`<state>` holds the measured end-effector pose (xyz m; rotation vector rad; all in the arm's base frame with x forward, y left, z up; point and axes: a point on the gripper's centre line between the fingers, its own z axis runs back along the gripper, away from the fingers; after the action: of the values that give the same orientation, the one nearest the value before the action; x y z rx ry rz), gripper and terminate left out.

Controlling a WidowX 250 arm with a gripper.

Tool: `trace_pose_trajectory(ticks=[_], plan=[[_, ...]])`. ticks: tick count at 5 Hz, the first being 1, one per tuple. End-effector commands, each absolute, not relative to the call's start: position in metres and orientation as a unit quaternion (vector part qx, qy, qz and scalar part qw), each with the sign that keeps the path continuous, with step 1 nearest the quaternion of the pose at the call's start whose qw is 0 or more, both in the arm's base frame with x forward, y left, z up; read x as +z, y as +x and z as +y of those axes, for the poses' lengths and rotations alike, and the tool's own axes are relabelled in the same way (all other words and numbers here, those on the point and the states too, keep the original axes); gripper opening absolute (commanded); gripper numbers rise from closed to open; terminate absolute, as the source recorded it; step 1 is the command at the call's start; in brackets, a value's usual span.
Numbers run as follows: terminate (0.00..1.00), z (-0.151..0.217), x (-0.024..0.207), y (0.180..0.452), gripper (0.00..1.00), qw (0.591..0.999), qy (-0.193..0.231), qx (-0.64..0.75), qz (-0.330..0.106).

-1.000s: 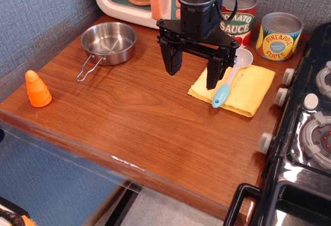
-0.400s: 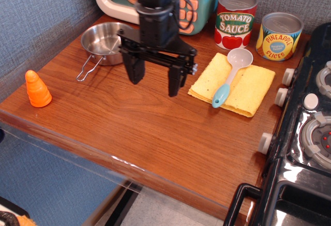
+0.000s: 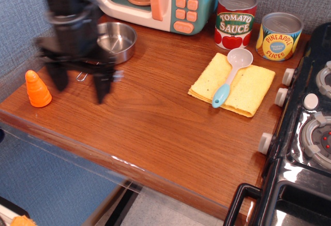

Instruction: Move the carrot directly right near the stove.

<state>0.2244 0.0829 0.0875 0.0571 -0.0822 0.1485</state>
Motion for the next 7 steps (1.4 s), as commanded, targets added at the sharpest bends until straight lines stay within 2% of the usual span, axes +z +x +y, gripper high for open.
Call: trace_pose_trajectory(ticks=[1, 3, 7], plan=[[0.00, 0.137, 0.106, 0.198, 1.00, 0.983, 0.023, 0.163, -0.082], [0.00, 0.169, 0.092, 0.207, 1.00, 0.976, 0.019, 0.204, -0.069], [0.00, 0.189, 0.062, 0.240, 1.00, 0.970, 0.060, 0.233, -0.041]])
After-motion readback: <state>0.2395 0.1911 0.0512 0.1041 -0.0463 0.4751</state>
